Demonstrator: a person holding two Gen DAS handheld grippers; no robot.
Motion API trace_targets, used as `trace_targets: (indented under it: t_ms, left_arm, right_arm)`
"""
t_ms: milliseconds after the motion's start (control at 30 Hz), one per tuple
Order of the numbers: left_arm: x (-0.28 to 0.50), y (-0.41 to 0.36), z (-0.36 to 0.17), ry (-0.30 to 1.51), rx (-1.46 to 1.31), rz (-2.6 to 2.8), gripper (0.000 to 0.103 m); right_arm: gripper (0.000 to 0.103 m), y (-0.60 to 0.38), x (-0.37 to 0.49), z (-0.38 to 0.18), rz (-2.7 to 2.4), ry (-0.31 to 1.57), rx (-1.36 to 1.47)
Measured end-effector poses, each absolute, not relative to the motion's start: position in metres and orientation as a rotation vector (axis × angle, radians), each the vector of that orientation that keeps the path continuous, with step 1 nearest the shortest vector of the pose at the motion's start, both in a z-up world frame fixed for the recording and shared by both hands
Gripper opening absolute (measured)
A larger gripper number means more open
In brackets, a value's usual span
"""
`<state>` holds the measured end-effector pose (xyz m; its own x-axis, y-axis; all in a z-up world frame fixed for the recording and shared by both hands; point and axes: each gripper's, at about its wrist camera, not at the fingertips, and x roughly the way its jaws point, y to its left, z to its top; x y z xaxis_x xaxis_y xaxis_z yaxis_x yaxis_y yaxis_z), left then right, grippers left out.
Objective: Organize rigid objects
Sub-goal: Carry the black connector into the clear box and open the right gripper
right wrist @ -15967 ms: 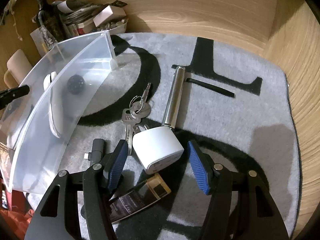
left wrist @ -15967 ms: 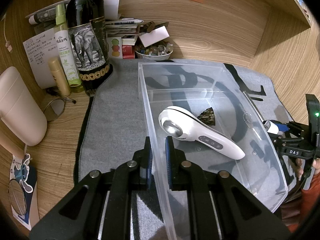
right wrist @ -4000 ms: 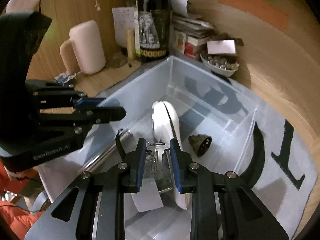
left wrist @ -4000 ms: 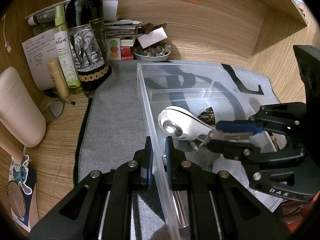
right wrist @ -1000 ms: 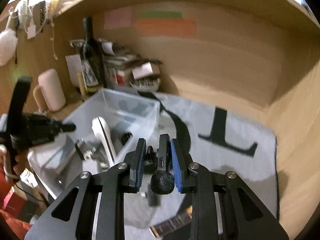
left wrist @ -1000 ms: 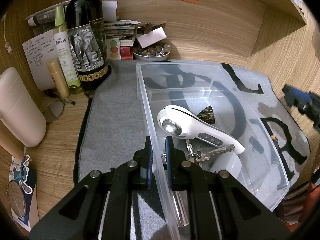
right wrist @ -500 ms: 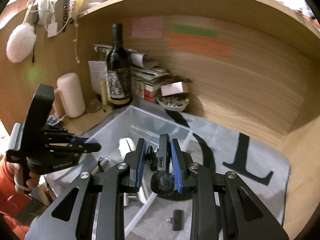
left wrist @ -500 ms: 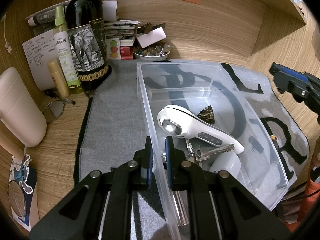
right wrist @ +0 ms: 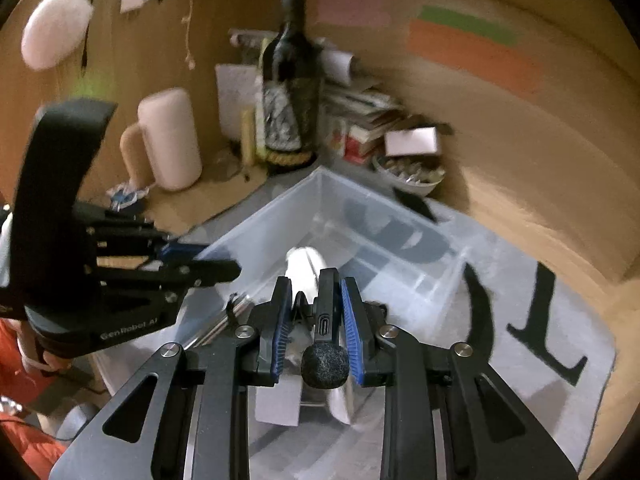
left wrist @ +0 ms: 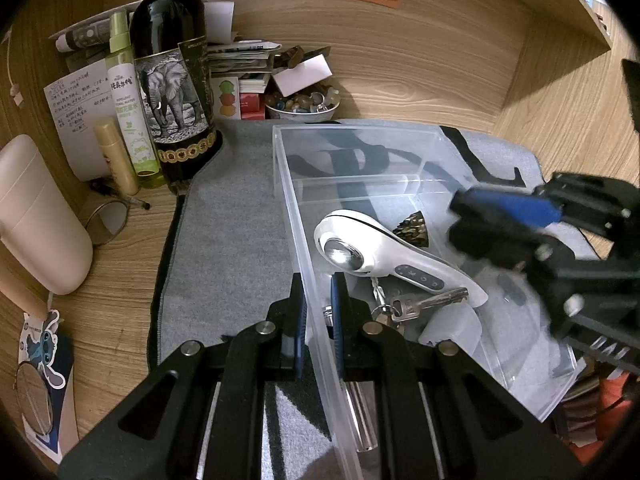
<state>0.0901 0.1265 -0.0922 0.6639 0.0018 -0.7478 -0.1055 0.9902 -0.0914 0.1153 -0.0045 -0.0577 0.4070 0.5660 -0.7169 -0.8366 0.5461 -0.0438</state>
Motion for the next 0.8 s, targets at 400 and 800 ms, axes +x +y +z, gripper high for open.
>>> trace_targets:
  t_ms: [400,800]
  left_arm:
    - [0.09,0.126,-0.092,0.843,-0.131,0.062,0.011]
    - [0.09,0.125,-0.092,0.844,-0.129,0.062,0.011]
  right_arm:
    - [0.023,0.011,0.116,-0.086,0.943,0.812,-0.518]
    - [0.044,0.0,0.12,-0.072,0.892,0.761,-0.474]
